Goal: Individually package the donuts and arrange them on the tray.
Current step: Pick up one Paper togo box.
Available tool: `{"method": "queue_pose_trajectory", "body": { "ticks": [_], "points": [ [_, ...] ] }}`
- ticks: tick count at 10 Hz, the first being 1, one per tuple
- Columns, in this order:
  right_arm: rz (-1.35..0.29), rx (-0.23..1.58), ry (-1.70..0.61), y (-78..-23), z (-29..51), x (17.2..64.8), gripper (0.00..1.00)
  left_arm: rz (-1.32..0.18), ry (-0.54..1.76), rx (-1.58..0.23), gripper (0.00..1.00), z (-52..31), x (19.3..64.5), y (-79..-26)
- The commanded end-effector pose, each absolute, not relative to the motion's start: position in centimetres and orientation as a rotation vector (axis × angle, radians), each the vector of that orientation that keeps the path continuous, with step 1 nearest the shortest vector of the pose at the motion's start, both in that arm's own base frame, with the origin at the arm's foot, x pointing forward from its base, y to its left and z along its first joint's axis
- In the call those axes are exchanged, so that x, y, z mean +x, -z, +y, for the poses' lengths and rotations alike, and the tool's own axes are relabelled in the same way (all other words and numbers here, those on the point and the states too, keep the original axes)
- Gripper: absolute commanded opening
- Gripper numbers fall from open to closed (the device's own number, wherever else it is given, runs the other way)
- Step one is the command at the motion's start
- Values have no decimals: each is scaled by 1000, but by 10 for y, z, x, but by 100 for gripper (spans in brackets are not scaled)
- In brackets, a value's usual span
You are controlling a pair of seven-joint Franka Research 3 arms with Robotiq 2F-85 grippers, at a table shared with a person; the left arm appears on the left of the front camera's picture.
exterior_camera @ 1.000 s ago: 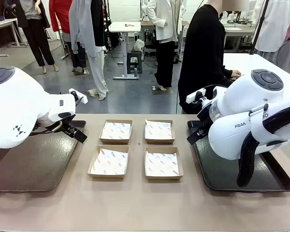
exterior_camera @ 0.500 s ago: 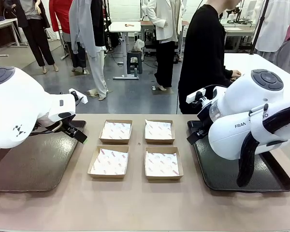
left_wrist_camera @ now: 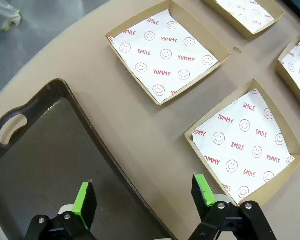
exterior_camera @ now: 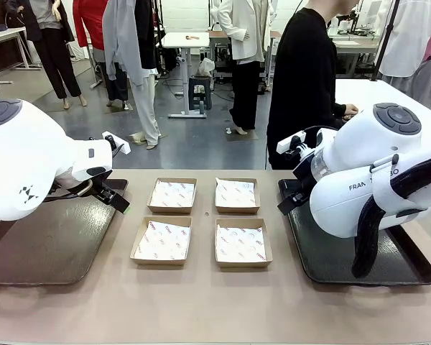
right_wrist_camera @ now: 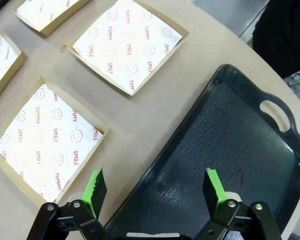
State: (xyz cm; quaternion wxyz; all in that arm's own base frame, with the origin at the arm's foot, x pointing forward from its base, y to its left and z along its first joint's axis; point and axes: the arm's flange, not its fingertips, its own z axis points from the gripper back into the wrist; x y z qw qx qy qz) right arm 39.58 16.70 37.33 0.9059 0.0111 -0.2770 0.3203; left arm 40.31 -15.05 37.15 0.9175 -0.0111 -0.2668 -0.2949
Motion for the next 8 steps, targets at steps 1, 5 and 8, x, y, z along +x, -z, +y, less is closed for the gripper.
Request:
{"method": "queue_pose_trajectory", "body": {
  "ticks": [1,5,8],
  "points": [
    [-572,23,-661,-373,167,396,100,-549,607,-23,100,-150,403,-371],
    [-405,-127,-713,-403,141,278,100,-447,671,10,100,-106,305,-399],
    [-312,-40,-684,-422,116,198,100,-355,682,-18,100,-74,237,-412]
  ]
}}
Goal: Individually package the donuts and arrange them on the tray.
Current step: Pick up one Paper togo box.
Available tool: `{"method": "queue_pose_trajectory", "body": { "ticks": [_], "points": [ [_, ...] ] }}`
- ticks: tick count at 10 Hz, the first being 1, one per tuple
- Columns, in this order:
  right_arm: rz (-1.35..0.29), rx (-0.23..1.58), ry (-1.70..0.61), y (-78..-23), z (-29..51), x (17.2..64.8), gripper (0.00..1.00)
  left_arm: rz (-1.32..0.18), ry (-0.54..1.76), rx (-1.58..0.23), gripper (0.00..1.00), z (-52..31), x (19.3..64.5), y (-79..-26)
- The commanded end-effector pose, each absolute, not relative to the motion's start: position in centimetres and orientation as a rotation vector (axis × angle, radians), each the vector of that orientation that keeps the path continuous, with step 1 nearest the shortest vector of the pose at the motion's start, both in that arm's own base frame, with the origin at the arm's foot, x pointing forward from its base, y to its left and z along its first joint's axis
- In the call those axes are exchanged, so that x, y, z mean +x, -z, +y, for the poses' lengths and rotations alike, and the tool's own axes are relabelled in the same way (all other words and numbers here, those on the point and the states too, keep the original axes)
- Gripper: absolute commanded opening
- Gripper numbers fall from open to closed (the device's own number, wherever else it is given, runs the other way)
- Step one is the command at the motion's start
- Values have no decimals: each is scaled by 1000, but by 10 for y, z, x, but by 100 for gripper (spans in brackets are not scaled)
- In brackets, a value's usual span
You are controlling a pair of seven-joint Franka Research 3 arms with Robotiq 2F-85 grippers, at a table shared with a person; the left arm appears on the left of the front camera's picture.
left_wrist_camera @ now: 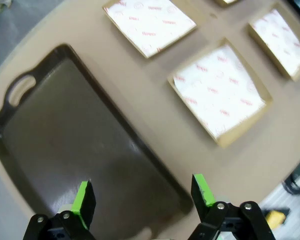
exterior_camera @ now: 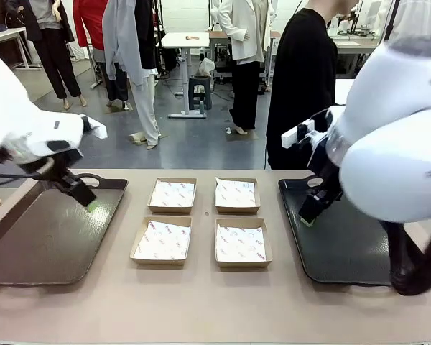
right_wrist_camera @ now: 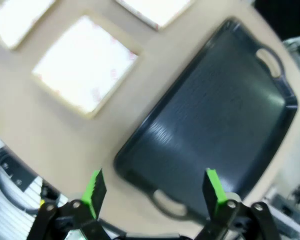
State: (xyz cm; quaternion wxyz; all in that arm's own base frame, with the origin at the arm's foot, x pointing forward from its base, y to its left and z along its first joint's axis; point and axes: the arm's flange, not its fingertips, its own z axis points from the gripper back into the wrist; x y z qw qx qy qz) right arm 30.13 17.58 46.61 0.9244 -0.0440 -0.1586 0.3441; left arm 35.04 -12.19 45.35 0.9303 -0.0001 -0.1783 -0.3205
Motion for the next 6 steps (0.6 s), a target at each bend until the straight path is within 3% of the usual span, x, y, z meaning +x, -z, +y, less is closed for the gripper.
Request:
{"method": "queue_pose_trajectory", "body": {
  "ticks": [1,3,4,6],
  "points": [
    [-308,-32,-657,-419,106,190,100,-347,682,-46,100,-70,229,-406],
    [-328,-153,-594,-404,92,205,100,-348,611,-59,100,-63,222,-407],
    [-285,-58,-675,-500,160,260,100,-319,661,-26,100,-104,321,-484],
    [-285,-58,-675,-500,160,260,100,-319,661,-26,100,-104,321,-484]
  ]
}}
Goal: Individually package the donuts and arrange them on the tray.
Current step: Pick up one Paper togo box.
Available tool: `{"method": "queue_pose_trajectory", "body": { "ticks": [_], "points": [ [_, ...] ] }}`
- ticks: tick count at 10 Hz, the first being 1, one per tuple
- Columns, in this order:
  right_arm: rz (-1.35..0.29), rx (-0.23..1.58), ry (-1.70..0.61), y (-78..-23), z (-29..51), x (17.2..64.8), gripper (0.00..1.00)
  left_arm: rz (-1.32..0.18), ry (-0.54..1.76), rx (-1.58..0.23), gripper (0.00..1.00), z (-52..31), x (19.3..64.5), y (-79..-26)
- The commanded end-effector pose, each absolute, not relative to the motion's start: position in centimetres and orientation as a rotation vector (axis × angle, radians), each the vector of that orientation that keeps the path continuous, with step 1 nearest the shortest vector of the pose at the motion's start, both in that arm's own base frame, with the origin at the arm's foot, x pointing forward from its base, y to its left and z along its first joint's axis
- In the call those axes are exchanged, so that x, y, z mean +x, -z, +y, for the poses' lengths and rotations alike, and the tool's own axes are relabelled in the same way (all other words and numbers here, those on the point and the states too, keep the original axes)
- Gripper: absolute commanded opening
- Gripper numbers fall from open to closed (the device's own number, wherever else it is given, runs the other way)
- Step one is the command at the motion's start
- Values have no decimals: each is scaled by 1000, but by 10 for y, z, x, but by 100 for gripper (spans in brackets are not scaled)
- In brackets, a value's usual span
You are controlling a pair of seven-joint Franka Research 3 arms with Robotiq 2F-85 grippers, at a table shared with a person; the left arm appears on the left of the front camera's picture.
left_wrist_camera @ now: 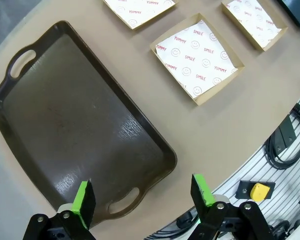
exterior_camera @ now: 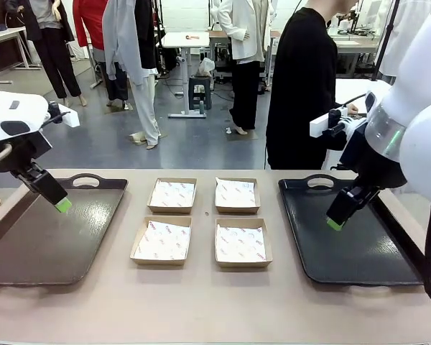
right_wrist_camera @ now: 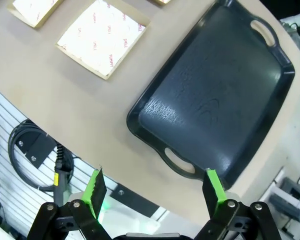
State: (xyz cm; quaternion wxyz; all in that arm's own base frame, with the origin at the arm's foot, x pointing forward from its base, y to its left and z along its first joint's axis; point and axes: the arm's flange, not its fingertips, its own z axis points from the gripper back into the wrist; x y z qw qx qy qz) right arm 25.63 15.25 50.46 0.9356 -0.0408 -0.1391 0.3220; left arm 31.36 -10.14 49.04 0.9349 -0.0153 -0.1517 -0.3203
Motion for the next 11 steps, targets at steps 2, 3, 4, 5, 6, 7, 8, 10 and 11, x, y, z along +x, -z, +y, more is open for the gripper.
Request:
{"method": "queue_pose_trajectory", "body": {
  "ticks": [2,3,4,5,6,7,8,10,11],
  "points": [
    [-285,-58,-675,-500,160,260,100,-319,661,-26,100,-104,321,-484],
    [-281,-83,-664,-502,155,257,100,-306,657,-29,100,-103,317,-486],
    [-308,295,-596,-500,122,262,100,-313,587,-264,100,-84,325,-486],
    [-321,551,-516,-492,94,262,100,-293,552,-471,100,-69,329,-484],
    [-323,688,-475,-483,76,257,100,-289,503,-642,100,-54,328,-486],
    [-341,788,-435,-476,61,254,100,-308,465,-794,100,-41,331,-483],
    [-281,872,-374,-470,40,251,100,-290,373,-917,100,-34,339,-471],
    [-241,984,-282,-449,16,250,100,-258,253,-1027,100,-11,344,-459],
    [-195,1004,-249,-436,4,250,100,-250,214,-1042,100,-1,344,-453]
  ]
}}
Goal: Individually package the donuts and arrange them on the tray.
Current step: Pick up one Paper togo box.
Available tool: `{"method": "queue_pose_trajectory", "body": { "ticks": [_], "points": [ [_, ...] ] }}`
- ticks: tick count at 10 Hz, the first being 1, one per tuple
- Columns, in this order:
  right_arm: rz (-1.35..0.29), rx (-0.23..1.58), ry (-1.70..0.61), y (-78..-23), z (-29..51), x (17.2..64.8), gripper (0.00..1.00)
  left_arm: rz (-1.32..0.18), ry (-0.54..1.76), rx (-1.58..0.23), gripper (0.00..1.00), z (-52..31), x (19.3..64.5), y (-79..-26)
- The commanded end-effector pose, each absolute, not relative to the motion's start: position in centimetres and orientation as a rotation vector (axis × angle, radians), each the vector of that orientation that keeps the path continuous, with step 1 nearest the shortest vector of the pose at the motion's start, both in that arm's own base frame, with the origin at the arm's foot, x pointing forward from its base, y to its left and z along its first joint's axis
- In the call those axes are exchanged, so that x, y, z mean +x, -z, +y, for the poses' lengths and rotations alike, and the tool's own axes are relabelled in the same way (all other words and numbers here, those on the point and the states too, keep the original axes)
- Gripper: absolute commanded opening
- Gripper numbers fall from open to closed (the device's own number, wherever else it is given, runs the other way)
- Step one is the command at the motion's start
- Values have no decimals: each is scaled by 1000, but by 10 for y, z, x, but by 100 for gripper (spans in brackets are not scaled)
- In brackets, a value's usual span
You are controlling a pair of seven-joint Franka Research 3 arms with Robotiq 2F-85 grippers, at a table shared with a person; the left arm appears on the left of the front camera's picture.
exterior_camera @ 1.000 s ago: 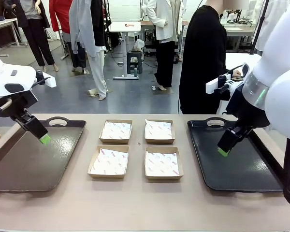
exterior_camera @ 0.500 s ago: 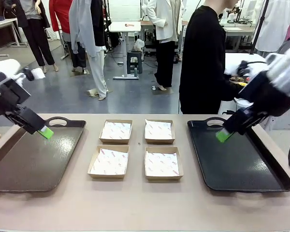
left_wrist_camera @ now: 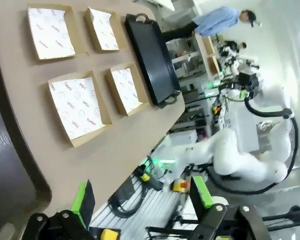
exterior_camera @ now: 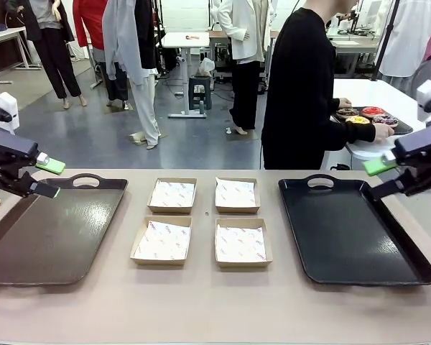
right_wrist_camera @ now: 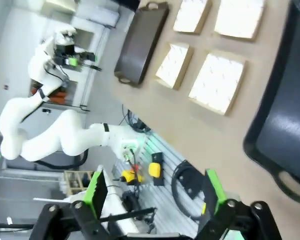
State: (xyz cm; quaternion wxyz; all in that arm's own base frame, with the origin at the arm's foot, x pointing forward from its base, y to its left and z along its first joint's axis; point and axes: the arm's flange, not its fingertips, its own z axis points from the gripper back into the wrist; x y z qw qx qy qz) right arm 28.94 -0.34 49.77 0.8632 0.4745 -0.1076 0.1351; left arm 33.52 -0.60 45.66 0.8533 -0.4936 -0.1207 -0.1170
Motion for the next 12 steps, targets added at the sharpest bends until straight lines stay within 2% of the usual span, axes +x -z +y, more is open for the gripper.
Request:
{"method": "queue_pose_trajectory", "body": {
  "ticks": [1,4,9,12],
  "points": [
    [-165,1028,-221,-421,-7,248,100,-232,168,-1052,100,11,343,-448],
    [-109,1070,-171,-383,-48,236,100,-145,111,-1075,100,52,337,-434],
    [-215,1186,-184,-376,-111,199,100,-131,17,-1138,100,116,321,-418],
    [-279,1268,-241,-381,-126,188,100,-134,-6,-1267,100,146,318,-399]
  ]
}}
